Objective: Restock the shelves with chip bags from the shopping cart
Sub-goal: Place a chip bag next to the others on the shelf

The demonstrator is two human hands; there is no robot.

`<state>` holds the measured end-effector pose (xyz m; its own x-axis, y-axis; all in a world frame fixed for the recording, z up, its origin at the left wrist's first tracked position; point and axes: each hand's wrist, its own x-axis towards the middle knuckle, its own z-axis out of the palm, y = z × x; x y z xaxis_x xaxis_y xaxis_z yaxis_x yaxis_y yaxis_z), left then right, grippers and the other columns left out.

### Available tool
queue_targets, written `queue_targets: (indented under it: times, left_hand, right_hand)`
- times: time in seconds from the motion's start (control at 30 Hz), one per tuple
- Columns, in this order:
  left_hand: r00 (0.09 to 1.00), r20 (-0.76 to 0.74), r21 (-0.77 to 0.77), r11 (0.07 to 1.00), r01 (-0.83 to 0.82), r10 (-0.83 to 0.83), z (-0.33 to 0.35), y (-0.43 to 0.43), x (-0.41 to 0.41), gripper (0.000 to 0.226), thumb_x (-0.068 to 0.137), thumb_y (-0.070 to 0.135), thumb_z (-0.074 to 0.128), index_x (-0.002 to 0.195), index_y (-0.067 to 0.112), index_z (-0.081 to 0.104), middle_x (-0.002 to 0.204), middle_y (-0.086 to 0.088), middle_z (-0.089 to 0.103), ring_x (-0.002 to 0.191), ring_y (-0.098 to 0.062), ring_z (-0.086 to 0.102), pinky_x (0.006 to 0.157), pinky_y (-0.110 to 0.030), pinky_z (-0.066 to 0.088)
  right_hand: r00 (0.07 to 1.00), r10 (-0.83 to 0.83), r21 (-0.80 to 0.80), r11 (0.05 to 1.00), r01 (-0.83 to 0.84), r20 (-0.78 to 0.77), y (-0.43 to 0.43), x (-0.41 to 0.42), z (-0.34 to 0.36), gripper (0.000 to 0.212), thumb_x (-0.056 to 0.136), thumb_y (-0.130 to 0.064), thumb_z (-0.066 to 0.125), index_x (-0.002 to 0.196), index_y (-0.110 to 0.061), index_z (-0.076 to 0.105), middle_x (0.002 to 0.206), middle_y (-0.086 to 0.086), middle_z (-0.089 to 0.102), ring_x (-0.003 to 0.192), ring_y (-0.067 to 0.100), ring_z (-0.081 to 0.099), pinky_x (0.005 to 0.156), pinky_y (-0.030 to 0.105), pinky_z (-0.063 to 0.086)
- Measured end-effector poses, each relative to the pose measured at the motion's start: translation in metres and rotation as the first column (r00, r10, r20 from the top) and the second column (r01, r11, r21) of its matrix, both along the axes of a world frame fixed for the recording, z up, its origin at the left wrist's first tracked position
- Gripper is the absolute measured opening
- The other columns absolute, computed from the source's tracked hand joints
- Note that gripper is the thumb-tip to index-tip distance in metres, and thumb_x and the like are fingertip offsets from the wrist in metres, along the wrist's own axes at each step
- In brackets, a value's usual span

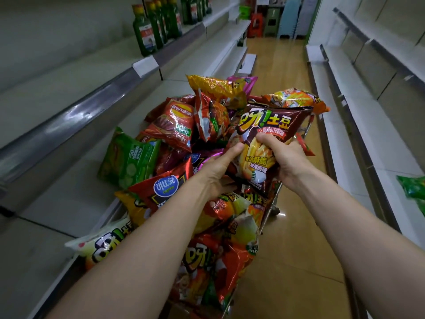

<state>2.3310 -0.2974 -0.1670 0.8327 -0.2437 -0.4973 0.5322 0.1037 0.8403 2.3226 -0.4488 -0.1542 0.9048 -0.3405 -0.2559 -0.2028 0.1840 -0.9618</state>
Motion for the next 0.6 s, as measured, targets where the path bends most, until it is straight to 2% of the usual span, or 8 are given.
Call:
queue_targets:
  times: [0.03,0.13,0.23,0.3,0.4,0.5,0.53,0.6]
  left_hand:
    - [0.999,0.007,0.04,0.999,0.036,-0.037,-0.001,0.003,0.003,0.072,0.067,0.058,0.075,0.125,0.019,0.058,0.12,-0.012,0.064,0.107,-0.029,0.06,0.086,-0.045,0.05]
    - [0.991,0.102,0.229,0.971,0.064,-0.09,0.005,0.007,0.01,0.1,0.043,0.072,0.079,0.126,0.02,0.06,0.124,-0.005,0.062,0.109,-0.022,0.058,0.095,-0.045,0.047]
    - [0.97,0.213,0.304,0.951,0.05,-0.119,0.015,0.002,0.019,0.095,0.052,0.07,0.079,0.128,0.016,0.06,0.126,-0.002,0.063,0.111,-0.016,0.059,0.091,-0.032,0.047]
    - [0.966,0.241,0.317,0.948,0.011,-0.092,0.019,-0.003,0.025,0.108,0.04,0.076,0.077,0.128,0.017,0.061,0.124,-0.001,0.065,0.111,-0.017,0.062,0.097,-0.036,0.049]
    - [0.969,0.243,0.296,0.955,-0.023,-0.052,0.022,-0.005,0.032,0.083,0.059,0.068,0.076,0.121,0.015,0.064,0.119,-0.003,0.067,0.107,-0.018,0.063,0.098,-0.036,0.049]
    - [0.965,0.255,0.301,0.944,-0.134,0.055,0.017,0.002,0.05,0.064,0.077,0.058,0.071,0.118,0.009,0.063,0.117,-0.004,0.066,0.106,-0.019,0.062,0.095,-0.034,0.049]
    - [0.949,0.295,0.33,0.92,-0.212,0.113,0.017,0.005,0.057,0.057,0.081,0.054,0.069,0.116,0.009,0.062,0.115,-0.002,0.065,0.105,-0.018,0.061,0.092,-0.032,0.049]
    - [0.882,0.427,0.457,0.795,-0.399,0.198,0.018,0.016,0.075,0.036,0.087,0.045,0.066,0.107,0.015,0.061,0.11,0.0,0.063,0.105,-0.02,0.058,0.086,-0.031,0.046]
  right_hand:
    - [0.999,0.032,-0.01,0.999,-0.032,0.008,-0.003,0.001,0.003,0.06,0.07,-0.03,0.083,0.122,-0.015,0.059,0.101,0.005,0.074,0.087,0.023,0.073,0.079,0.045,0.059]
    - [0.995,0.087,-0.016,0.996,-0.087,0.044,-0.01,0.005,0.012,0.054,0.074,-0.025,0.08,0.121,-0.013,0.058,0.102,0.008,0.074,0.09,0.026,0.072,0.083,0.049,0.057]
    - [0.994,0.083,-0.001,0.997,-0.083,0.077,-0.01,0.009,0.015,0.052,0.076,-0.03,0.079,0.121,-0.016,0.058,0.104,0.006,0.073,0.092,0.024,0.072,0.086,0.047,0.057]
    - [0.988,0.099,0.019,0.995,-0.102,0.115,-0.006,0.012,0.018,0.058,0.076,-0.034,0.08,0.126,-0.018,0.055,0.108,0.005,0.072,0.094,0.023,0.072,0.085,0.045,0.057]
    - [0.987,0.1,0.002,0.995,-0.101,0.128,-0.001,0.025,0.02,0.074,0.068,-0.035,0.086,0.13,-0.016,0.05,0.109,0.006,0.071,0.093,0.024,0.072,0.082,0.045,0.058]
    - [0.99,0.099,-0.073,0.993,-0.092,0.096,0.003,0.037,0.019,0.098,0.045,-0.048,0.088,0.13,-0.02,0.048,0.109,0.003,0.069,0.094,0.024,0.07,0.087,0.047,0.056]
    - [0.989,0.117,-0.082,0.991,-0.11,0.089,0.003,0.041,0.018,0.098,0.045,-0.049,0.087,0.13,-0.021,0.048,0.11,0.003,0.069,0.095,0.024,0.07,0.088,0.047,0.056]
    - [0.984,0.162,-0.088,0.984,-0.156,0.069,0.004,0.047,0.016,0.079,0.061,-0.041,0.087,0.126,-0.02,0.048,0.109,0.004,0.068,0.094,0.024,0.069,0.088,0.046,0.056]
